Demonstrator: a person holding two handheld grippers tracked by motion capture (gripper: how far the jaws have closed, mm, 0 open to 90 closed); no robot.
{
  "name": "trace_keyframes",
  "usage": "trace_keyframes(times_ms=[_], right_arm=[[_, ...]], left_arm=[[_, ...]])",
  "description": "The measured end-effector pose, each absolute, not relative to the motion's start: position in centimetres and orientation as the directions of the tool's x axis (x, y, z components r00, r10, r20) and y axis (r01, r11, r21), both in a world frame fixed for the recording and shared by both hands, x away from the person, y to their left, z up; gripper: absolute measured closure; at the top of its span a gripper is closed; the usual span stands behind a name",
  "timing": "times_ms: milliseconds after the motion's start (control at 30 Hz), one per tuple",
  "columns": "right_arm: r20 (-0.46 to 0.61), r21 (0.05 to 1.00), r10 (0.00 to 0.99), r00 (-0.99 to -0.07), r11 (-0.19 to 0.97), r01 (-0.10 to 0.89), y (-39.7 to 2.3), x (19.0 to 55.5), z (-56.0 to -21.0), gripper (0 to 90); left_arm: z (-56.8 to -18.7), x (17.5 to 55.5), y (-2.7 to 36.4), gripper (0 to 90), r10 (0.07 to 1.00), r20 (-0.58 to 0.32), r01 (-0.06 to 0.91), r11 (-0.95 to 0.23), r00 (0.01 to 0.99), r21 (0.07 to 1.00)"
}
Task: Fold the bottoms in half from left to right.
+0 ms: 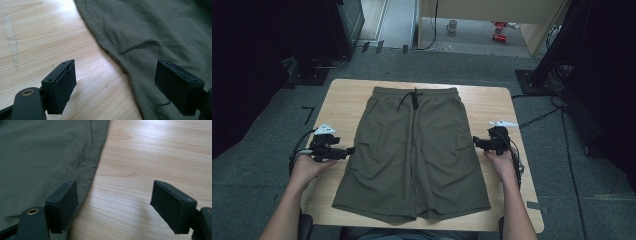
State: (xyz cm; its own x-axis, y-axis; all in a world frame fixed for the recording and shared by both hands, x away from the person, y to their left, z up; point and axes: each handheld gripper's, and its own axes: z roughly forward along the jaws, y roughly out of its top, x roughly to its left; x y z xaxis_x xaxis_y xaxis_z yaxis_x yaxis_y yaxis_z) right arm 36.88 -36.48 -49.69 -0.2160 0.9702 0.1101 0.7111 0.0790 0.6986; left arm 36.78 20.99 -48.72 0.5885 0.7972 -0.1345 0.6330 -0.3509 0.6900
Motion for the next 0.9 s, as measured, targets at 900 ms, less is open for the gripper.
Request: trace_keyframes(times_ms=[900], right_arm=[[0.134,0.704,0.945,-0.298,0.12,0.699,-34.0,36.5,-48.5,23.8]], left_arm=[[-48.9,33.2,20.1,24.1,0.72,-0.109,0.56,-0.426,0.686,0.71]])
